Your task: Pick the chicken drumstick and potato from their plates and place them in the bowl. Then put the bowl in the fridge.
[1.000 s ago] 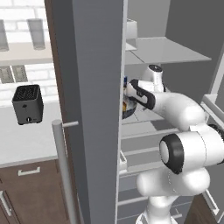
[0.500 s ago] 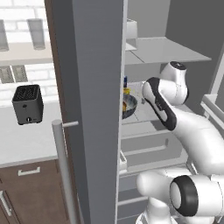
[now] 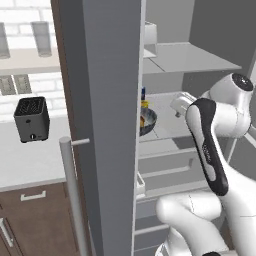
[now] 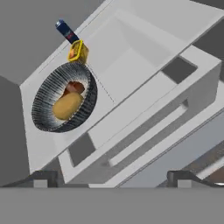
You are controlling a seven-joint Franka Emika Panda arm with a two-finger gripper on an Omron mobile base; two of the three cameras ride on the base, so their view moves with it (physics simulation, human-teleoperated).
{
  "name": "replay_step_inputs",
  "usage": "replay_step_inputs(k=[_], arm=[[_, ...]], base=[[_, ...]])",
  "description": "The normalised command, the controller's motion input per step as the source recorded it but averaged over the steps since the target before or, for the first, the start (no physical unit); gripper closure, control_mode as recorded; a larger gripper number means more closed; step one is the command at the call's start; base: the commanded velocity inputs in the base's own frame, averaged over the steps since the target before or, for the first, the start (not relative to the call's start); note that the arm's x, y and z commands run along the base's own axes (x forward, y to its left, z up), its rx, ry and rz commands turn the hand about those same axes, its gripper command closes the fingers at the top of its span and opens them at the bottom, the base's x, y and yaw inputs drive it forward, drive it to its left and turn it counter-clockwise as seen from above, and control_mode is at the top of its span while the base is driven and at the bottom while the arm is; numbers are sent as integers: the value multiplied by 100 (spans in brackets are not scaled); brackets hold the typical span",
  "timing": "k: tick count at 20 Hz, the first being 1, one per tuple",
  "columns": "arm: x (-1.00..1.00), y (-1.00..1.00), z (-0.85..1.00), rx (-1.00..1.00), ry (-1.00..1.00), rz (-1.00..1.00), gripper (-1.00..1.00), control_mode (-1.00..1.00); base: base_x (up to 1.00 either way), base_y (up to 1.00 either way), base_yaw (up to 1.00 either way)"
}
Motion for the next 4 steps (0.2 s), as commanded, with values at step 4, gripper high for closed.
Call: replay_step_inputs(k=[4], arm=[[-67, 4, 65, -3, -19, 1, -100, -100]], base=[[0, 0, 0]])
